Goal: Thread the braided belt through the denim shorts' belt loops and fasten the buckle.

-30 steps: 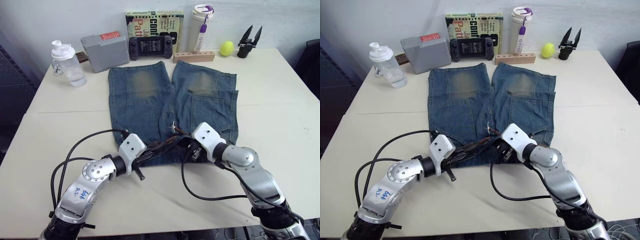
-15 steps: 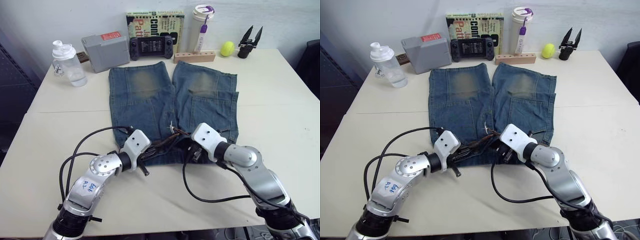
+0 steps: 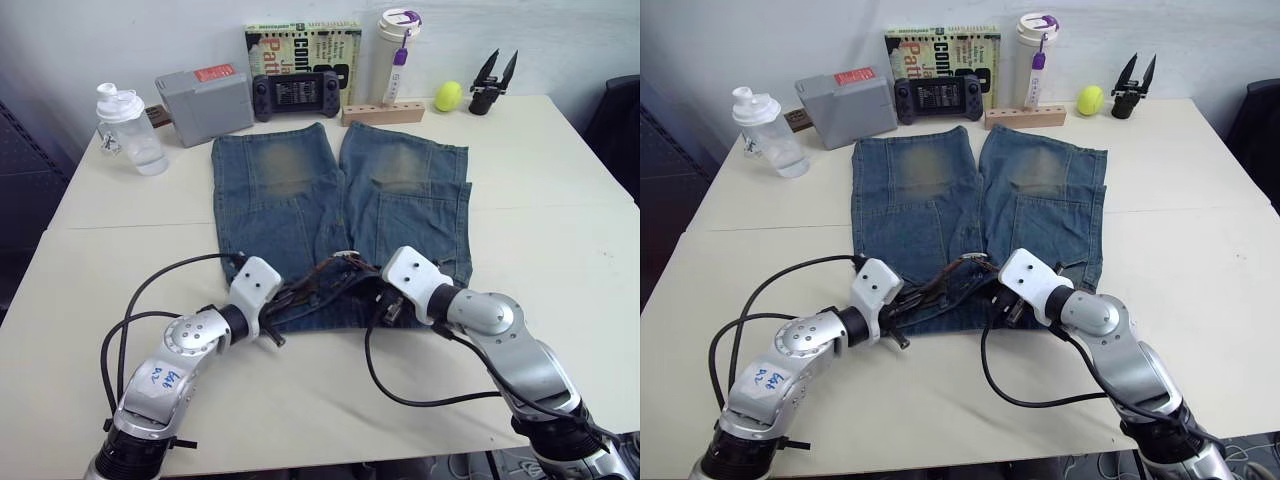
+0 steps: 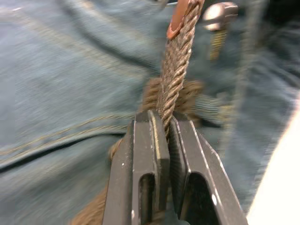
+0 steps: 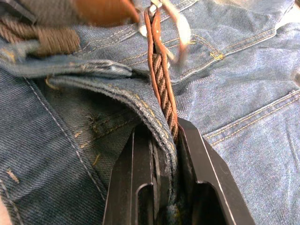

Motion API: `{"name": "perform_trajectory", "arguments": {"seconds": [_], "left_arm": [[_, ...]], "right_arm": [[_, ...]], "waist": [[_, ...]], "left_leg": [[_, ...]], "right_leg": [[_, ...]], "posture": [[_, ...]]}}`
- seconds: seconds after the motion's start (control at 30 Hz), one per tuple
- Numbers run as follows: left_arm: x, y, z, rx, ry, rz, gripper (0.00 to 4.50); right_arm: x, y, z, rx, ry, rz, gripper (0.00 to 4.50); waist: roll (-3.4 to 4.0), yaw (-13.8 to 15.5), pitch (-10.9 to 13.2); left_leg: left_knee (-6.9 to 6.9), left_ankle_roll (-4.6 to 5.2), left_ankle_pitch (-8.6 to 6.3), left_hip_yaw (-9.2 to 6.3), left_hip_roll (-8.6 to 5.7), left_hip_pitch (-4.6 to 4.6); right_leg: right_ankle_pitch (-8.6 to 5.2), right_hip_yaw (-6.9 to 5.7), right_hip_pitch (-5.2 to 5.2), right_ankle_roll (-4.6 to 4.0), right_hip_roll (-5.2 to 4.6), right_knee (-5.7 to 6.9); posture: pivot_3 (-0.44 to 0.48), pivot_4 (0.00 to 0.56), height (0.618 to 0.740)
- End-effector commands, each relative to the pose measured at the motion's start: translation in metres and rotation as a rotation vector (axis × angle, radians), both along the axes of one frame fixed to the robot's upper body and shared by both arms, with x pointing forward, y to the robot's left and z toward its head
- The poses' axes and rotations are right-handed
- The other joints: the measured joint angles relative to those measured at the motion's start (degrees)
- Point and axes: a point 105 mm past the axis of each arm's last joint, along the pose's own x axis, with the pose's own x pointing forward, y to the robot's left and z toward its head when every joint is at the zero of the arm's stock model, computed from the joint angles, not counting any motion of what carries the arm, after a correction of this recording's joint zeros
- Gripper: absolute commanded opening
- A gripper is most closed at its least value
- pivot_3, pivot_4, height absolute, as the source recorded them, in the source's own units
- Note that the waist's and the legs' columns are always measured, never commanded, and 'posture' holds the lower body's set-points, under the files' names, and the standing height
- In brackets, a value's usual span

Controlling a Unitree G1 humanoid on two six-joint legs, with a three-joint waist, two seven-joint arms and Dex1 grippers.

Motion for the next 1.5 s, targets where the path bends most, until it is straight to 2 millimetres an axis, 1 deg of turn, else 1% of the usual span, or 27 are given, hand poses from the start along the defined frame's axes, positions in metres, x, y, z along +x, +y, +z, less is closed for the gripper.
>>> {"name": "perform_trajectory", "arguments": {"seconds": [0.03, 0.17, 0.3, 0.33, 0.43, 0.5, 0.63, 0.77, 0.83, 0.9, 1.1, 1.33, 1.5], "left_arm": [[0.001, 0.008, -0.015, 0.024, 0.060, 0.061, 0.00], [-0.002, -0.006, -0.013, 0.006, 0.055, 0.006, 0.00], [-0.011, -0.018, -0.014, -0.003, 0.064, -0.061, 0.00], [-0.012, -0.018, -0.015, -0.009, 0.070, -0.056, 0.00], [-0.016, -0.008, -0.020, 0.002, 0.093, -0.036, 0.00], [-0.018, -0.002, -0.020, 0.005, 0.102, -0.026, 0.00], [-0.021, 0.002, -0.019, 0.010, 0.113, -0.020, 0.00], [-0.024, -0.002, -0.020, 0.020, 0.139, -0.043, 0.00], [-0.026, -0.008, -0.020, 0.013, 0.150, -0.064, 0.00], [-0.025, -0.013, -0.019, 0.004, 0.155, -0.063, 0.00], [-0.020, -0.018, -0.018, 0.010, 0.160, -0.056, 0.00], [-0.013, -0.020, -0.015, 0.009, 0.151, -0.045, 0.00], [-0.010, -0.027, -0.013, -0.004, 0.145, -0.054, 0.00]], "right_arm": [[-0.010, 0.010, 0.011, 0.009, -0.044, 0.061, 0.01], [-0.011, 0.012, 0.011, 0.005, -0.040, 0.076, 0.01], [-0.011, 0.011, 0.011, 0.006, -0.035, 0.071, 0.01], [-0.010, 0.011, 0.011, 0.011, -0.033, 0.062, 0.01], [-0.006, 0.007, 0.010, 0.031, -0.014, 0.019, 0.01], [-0.005, 0.005, 0.007, 0.083, 0.036, -0.023, 0.01], [-0.005, 0.004, 0.001, 0.144, 0.124, -0.073, 0.01], [-0.004, 0.006, 0.001, 0.143, 0.151, -0.084, 0.01], [-0.003, 0.008, 0.003, 0.142, 0.148, -0.083, 0.01], [-0.004, 0.011, 0.005, 0.123, 0.126, -0.070, 0.01], [-0.007, 0.019, 0.009, 0.086, 0.084, -0.034, 0.01], [-0.015, 0.029, 0.007, 0.057, 0.081, 0.016, 0.01], [-0.020, 0.037, 0.006, 0.027, 0.076, 0.065, 0.01]], "waist": [[0.00, 0.0, 0.0], [0.00, 0.0, 0.0], [0.00, 0.1, 0.0], [0.00, 0.1, 0.0], [0.00, 0.1, 0.0], [0.00, 0.1, 0.0], [0.01, 0.0, 0.0], [0.02, -0.1, 0.0], [0.02, -0.1, 0.0], [0.02, -0.1, 0.0], [0.02, 0.1, 0.0], [0.03, 0.2, 0.0], [0.03, 0.3, 0.0]], "left_leg": [[0.00, 0.00, 0.00, 0.01, 0.00, 0.00], [0.00, 0.00, 0.00, 0.00, 0.00, 0.00], [0.01, 0.00, 0.00, 0.02, -0.01, 0.00], [0.01, 0.00, 0.00, 0.02, -0.01, 0.00], [0.00, 0.00, 0.00, 0.00, -0.01, -0.01], [-0.01, 0.00, 0.00, 0.00, 0.00, -0.01], [-0.03, 0.00, 0.00, -0.02, 0.02, 0.00], [-0.05, 0.00, 0.00, -0.04, 0.01, -0.01], [-0.05, 0.00, 0.00, -0.04, 0.01, 0.00], [-0.05, 0.00, 0.00, -0.03, 0.00, 0.00], [-0.04, 0.00, 0.00, 0.00, -0.02, 0.00], [-0.02, -0.01, 0.00, 0.00, -0.03, 0.00], [-0.01, -0.01, 0.00, 0.00, -0.03, -0.01]], "right_leg": [[0.00, 0.00, 0.00, 0.00, 0.00, 0.00], [0.00, 0.01, 0.00, 0.00, 0.00, 0.01], [0.00, 0.01, 0.00, 0.00, -0.01, 0.00], [0.00, 0.01, 0.00, 0.00, -0.01, 0.00], [0.00, 0.00, 0.00, 0.00, -0.01, -0.01], [0.00, 0.01, -0.01, 0.00, 0.00, -0.01], [0.00, 0.02, -0.03, -0.01, 0.01, 0.00], [0.00, 0.03, -0.04, -0.01, 0.01, -0.01], [0.00, 0.04, -0.04, -0.01, 0.01, -0.01], [0.00, 0.04, -0.04, -0.01, 0.01, -0.01], [0.00, 0.04, -0.03, -0.01, -0.01, -0.01], [0.00, 0.03, -0.02, -0.01, -0.01, 0.00], [0.00, 0.03, -0.02, 0.00, -0.01, 0.00]], "posture": [[0.000, 0.150, 0.731], [0.000, 0.150, 0.731], [0.000, 0.150, 0.731], [0.000, 0.150, 0.731], [0.000, 0.150, 0.731], [0.000, 0.150, 0.731], [0.000, 0.150, 0.731], [0.000, 0.150, 0.731], [0.000, 0.150, 0.731], [0.000, 0.150, 0.731], [0.000, 0.150, 0.731], [0.000, 0.150, 0.731], [0.000, 0.150, 0.731]]}}
